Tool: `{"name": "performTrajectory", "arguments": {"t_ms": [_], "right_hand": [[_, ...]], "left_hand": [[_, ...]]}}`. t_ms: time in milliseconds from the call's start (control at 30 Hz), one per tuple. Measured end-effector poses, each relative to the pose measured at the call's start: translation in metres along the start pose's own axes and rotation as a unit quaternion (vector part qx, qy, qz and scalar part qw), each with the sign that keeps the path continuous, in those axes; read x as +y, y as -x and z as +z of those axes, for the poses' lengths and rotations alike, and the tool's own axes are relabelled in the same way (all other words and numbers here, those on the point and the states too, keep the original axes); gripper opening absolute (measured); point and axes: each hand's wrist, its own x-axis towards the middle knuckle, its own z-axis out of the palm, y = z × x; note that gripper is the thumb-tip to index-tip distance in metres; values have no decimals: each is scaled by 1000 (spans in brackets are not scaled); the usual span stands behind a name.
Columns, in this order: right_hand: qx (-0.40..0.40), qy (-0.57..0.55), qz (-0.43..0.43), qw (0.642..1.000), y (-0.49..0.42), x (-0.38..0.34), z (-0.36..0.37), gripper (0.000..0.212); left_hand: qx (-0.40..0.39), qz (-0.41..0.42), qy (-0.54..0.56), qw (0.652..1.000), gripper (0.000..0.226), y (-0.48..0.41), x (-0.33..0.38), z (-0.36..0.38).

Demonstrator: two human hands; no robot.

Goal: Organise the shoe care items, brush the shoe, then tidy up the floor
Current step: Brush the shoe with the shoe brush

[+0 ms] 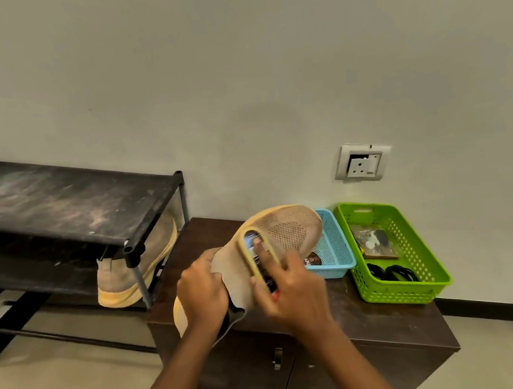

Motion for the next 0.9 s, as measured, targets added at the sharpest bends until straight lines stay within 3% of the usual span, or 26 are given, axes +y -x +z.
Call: {"name": "performTrajectory", "arguments": {"t_ms": [100,167,267,333,400,500,567,633,733,767,900], "right_hand": [[54,24,139,989,-8,39,-10,59],[54,7,151,987,-3,36,-12,60],[-11,-41,9,999,12,-5,-5,61],[-21,-9,-70,997,12,-12,-1,60],[7,18,-18,1000,-2,10,-5,59],[83,22,145,986,-12,52,-17,59],[89,-2,191,978,-9,55,-18,60],[51,-30,146,988,-3,37,-13,62],[-7,-8,11,1000,4,14,-4,61],[-2,-5,17,1000,-1,18,-5,60],[117,-32,230,966,-12,64,-18,56]], "left_hand": [[-11,16,-19,1000,52,1,2,0],[-15,11,-25,1000,51,1,2,3],[-17,-12,9,1000,43,-1,0,7],[-11,-22,38,999,37,-3,-1,4],[-13,-11,42,999,46,-4,-1,2],[-40,13,16,999,54,-3,0,1],[-57,14,1,998,53,-2,-1,5],[-60,8,-3,998,52,-2,-3,9],[-38,1,17,999,49,-5,-5,10],[-33,5,27,999,50,-5,-5,9],[-31,32,44,998,51,-2,-6,8]]}}
